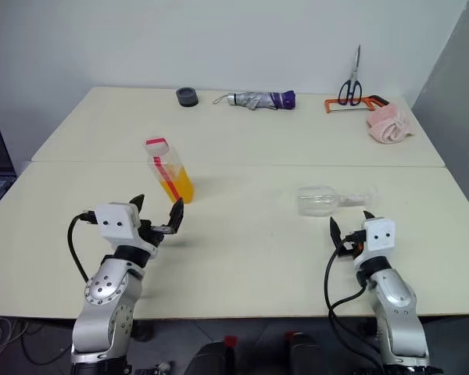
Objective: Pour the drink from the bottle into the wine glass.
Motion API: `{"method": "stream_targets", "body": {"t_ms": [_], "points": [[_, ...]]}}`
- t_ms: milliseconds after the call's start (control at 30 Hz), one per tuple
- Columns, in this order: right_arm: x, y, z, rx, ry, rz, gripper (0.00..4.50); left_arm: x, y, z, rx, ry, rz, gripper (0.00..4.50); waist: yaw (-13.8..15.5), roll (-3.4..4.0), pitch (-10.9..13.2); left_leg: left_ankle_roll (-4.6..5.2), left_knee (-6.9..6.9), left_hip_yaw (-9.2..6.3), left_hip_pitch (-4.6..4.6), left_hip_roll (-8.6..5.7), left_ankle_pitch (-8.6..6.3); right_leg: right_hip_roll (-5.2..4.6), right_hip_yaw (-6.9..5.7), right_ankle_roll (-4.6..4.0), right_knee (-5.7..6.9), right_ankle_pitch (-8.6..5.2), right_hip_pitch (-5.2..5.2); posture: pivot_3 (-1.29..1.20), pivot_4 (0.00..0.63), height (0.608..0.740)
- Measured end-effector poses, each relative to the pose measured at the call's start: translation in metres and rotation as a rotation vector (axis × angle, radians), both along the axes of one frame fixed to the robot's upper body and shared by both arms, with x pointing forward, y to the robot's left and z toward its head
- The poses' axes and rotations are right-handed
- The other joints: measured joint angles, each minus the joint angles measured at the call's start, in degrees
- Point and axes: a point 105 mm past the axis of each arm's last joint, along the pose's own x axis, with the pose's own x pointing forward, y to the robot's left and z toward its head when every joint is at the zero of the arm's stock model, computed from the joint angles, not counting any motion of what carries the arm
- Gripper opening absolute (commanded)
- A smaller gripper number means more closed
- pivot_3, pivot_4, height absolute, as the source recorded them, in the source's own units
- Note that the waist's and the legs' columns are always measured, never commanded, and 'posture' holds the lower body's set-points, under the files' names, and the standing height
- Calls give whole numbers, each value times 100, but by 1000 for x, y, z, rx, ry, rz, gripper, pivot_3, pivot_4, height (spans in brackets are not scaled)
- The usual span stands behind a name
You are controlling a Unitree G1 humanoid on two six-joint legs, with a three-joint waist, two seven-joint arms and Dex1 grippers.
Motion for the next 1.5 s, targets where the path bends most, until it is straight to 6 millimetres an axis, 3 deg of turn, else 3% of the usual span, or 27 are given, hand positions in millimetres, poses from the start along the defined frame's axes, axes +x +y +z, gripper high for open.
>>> {"method": "stream_targets", "body": {"t_ms": [100, 233, 467, 633, 1000, 1267, 1500], "points": [[-1, 4, 1, -18, 2, 38, 4500, 0, 1, 0, 1, 4, 3, 4482, 1, 0, 0, 0, 0, 0, 0, -1, 0, 0, 0, 0, 0, 0, 0, 0, 150, 740], [-9, 28, 4, -37, 9, 209, 4500, 3, 2, 0, -17, 16, 14, 4482, -3, 0, 0, 0, 0, -2, 1, 1, 0, 1, 0, 0, 0, 0, 0, 0, 150, 740], [-16, 56, 26, -32, 50, 477, 4500, 7, 2, -4, -56, 84, -4, 4482, -2, -2, 1, 0, 3, -6, 0, 0, 0, 2, -4, 0, 0, 0, 2, 0, 150, 740], [-12, 67, 45, -25, 52, 582, 4500, 17, -1, 20, -26, 35, -16, 4482, 2, -3, 1, 0, 3, -5, -1, 0, 0, 5, -8, 0, -2, 0, 5, 0, 150, 740], [-11, 77, 52, -7, 74, 643, 4500, 38, -2, 45, -30, -6, -16, 4482, 6, -3, 2, 0, 4, -5, -2, -1, 0, 5, -9, 1, -3, 0, 5, 0, 150, 740], [-11, 81, 50, 7, 93, 657, 4500, 52, 10, 44, -29, 20, 36, 4482, 4, -4, 2, 0, 4, -7, -3, -2, 0, 2, -7, 1, -4, 0, 3, 0, 150, 740], [-14, 90, 52, 26, 102, 695, 4500, 63, 6, 50, -6, 20, 18, 4482, 3, -4, 2, 0, 4, -7, -3, -1, 0, 3, -8, 1, -4, 0, 3, 0, 150, 740]]}}
